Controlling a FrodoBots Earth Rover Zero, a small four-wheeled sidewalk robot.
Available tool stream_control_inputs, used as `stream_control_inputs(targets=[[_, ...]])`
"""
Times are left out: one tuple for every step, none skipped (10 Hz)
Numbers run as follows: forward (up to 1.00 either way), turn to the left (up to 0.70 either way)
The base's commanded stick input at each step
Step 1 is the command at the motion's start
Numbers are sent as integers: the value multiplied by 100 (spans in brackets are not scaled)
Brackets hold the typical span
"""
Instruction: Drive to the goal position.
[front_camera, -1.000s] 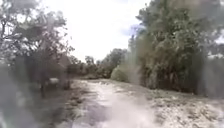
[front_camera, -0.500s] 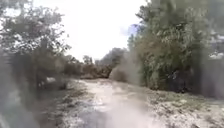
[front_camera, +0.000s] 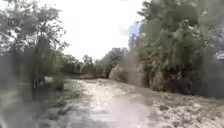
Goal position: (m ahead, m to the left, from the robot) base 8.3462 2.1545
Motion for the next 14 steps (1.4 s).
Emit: stream_control_inputs(targets=[[59,1],[59,1],[59,1],[59,1],[59,1],[59,1],[59,1],[59,1],[59,1],[59,1],[59,1],[59,1],[59,1],[59,1]])
